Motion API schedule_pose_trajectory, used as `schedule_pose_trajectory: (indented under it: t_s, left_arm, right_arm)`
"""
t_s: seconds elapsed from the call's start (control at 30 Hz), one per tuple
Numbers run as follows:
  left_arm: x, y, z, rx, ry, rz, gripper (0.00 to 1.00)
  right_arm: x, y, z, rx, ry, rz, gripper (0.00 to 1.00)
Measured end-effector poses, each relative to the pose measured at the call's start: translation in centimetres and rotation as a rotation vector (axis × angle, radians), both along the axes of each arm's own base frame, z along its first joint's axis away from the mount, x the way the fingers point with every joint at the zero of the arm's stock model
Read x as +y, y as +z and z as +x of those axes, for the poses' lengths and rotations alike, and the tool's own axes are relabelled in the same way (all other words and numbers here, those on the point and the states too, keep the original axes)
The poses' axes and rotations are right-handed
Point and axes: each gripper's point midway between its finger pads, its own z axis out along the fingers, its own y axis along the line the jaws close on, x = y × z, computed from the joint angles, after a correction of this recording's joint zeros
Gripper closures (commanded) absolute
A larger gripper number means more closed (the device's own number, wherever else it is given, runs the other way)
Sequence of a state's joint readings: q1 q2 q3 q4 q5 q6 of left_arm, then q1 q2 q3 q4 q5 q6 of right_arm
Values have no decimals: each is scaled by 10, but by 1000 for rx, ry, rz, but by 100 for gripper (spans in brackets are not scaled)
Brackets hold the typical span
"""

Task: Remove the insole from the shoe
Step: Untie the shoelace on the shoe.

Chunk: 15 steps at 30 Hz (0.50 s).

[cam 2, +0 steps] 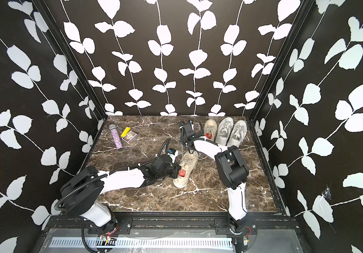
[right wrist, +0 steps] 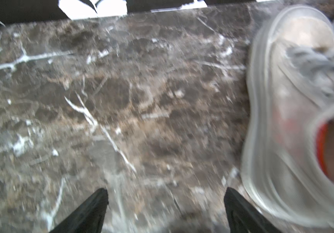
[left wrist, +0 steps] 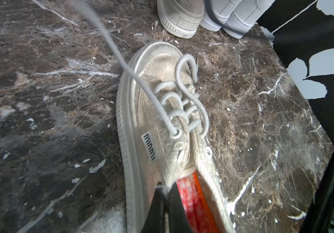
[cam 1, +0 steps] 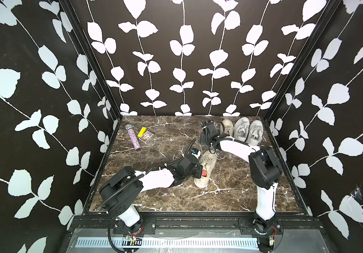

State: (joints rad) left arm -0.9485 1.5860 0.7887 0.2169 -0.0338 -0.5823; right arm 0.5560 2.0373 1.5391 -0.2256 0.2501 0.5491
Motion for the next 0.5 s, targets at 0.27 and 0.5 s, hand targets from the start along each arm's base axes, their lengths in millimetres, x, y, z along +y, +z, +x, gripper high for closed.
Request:
schedule_pose_trajectory:
  t_s: [0.27,0.5]
  left_arm:
    - [10,4,0,-22,29,11,100]
    - [40,-1,15,16,112,-11,100]
  right_arm:
    - [11,13,9,0,26,23,12]
    - [-15,23,-47,38,56,29,15]
